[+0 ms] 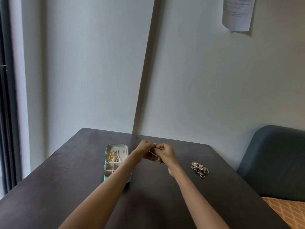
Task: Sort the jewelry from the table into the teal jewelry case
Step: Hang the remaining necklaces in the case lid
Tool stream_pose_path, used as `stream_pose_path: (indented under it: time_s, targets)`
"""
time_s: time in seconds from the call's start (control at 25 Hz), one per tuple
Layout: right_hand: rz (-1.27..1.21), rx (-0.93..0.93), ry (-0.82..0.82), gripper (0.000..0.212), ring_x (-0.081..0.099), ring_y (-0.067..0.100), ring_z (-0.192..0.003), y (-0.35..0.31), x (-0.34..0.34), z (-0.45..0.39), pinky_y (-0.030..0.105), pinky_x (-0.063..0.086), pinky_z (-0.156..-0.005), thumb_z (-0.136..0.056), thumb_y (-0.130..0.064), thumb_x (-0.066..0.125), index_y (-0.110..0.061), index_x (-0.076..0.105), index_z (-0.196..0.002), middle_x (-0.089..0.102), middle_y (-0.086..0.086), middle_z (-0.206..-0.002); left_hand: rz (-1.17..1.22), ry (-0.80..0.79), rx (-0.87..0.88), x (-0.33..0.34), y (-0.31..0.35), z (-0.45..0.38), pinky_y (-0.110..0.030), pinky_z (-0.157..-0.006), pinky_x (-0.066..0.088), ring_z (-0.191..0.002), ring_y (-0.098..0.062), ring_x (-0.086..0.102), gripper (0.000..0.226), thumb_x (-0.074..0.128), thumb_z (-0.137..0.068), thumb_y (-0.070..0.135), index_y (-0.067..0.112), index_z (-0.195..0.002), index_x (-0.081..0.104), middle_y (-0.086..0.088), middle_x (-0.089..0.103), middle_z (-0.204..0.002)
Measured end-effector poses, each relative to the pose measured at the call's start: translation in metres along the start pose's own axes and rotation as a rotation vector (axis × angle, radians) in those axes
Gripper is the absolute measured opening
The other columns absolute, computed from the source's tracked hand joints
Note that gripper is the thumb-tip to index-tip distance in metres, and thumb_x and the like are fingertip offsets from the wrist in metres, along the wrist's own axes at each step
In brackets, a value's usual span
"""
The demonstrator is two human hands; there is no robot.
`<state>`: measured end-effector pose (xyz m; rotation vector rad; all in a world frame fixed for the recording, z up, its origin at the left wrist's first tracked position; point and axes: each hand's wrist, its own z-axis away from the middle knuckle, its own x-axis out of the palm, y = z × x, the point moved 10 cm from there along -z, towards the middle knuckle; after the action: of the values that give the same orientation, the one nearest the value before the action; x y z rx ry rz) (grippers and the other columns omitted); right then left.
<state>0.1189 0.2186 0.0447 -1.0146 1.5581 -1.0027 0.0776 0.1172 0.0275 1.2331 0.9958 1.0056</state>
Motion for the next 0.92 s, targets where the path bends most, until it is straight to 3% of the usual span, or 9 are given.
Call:
stream_pose_path:
  time_s: [0.16, 0.36, 0.44, 0.56, 0.68, 0.8, 0.92]
  targets:
    - [-0.477, 0.07, -0.002, 0.01, 0.045, 0.008, -0.046, 0.012, -0.008, 0.0, 0.019, 0.041, -0.043, -0.087, -0.009, 0.063, -0.012, 0.054, -0.086, 0.053, 0.003, -0.064, -0.012, -0.117, -0.095, 0.017, -0.004, 0.008, -0.025, -0.049, 0.043, -0.052, -0.015, 0.043, 0.029, 0.039, -0.097, 0.016, 0.004, -0.078, 0.057, -0.007, 0.048, -0.064]
    - [-0.602, 0.163, 0.129, 0.012, 0.051, 0.01, -0.056, 0.035, -0.015, 0.0, 0.02, 0.045, -0.047, -0.087, -0.011, 0.064, -0.014, 0.055, -0.08, 0.057, 0.0, -0.064, -0.107, -0.292, -0.216, 0.036, -0.008, 0.017, -0.022, -0.05, 0.034, -0.049, -0.011, 0.033, 0.046, 0.029, -0.101, 0.038, 0.009, -0.074, 0.052, -0.001, 0.039, -0.054]
    - [-0.685, 0.207, 0.16, 0.013, 0.053, 0.008, -0.051, 0.042, -0.011, -0.001, 0.019, 0.045, -0.044, -0.088, -0.01, 0.062, -0.014, 0.054, -0.078, 0.057, -0.001, -0.059, 0.079, -0.327, -0.238, 0.04, -0.011, 0.019, -0.022, -0.05, 0.035, -0.046, -0.011, 0.035, 0.051, 0.026, -0.101, 0.044, 0.012, -0.07, 0.05, 0.002, 0.039, -0.05]
    - [-0.743, 0.248, 0.158, 0.013, 0.051, 0.008, -0.046, 0.048, -0.003, -0.001, 0.018, 0.044, -0.041, -0.092, -0.006, 0.055, -0.012, 0.054, -0.08, 0.058, -0.001, -0.058, 0.548, -0.303, -0.203, 0.04, -0.014, 0.015, -0.028, -0.054, 0.053, -0.053, -0.017, 0.057, 0.051, 0.029, -0.099, 0.047, 0.008, -0.079, 0.055, -0.004, 0.058, -0.061]
    - [-0.623, 0.213, 0.216, 0.013, 0.049, 0.01, -0.055, 0.052, -0.007, -0.001, 0.02, 0.045, -0.048, -0.094, -0.01, 0.054, -0.013, 0.055, -0.081, 0.054, 0.001, -0.065, 0.908, -0.189, -0.116, 0.025, -0.019, 0.006, -0.038, -0.067, 0.058, -0.072, -0.032, 0.069, 0.056, 0.03, -0.097, 0.05, 0.002, -0.095, 0.059, -0.014, 0.067, -0.087]
    - [-0.406, 0.065, 0.287, 0.008, 0.048, 0.01, -0.058, 0.042, -0.023, -0.002, 0.018, 0.042, -0.05, -0.091, -0.018, 0.059, -0.013, 0.06, -0.084, 0.053, 0.001, -0.066, 1.049, -0.139, -0.045, 0.013, -0.022, 0.002, -0.046, -0.081, 0.053, -0.091, -0.041, 0.065, 0.066, 0.028, -0.095, 0.057, -0.001, -0.105, 0.058, -0.019, 0.065, -0.105]
    - [0.105, -0.185, 0.257, 0.009, 0.057, 0.011, -0.072, 0.009, -0.027, -0.006, 0.015, 0.042, -0.06, -0.087, -0.025, 0.064, -0.02, 0.072, -0.089, 0.065, -0.002, -0.083, 1.114, -0.114, -0.003, 0.008, -0.022, 0.003, -0.045, -0.079, 0.055, -0.098, -0.038, 0.061, 0.07, 0.028, -0.093, 0.061, -0.002, -0.11, 0.055, -0.02, 0.061, -0.114]
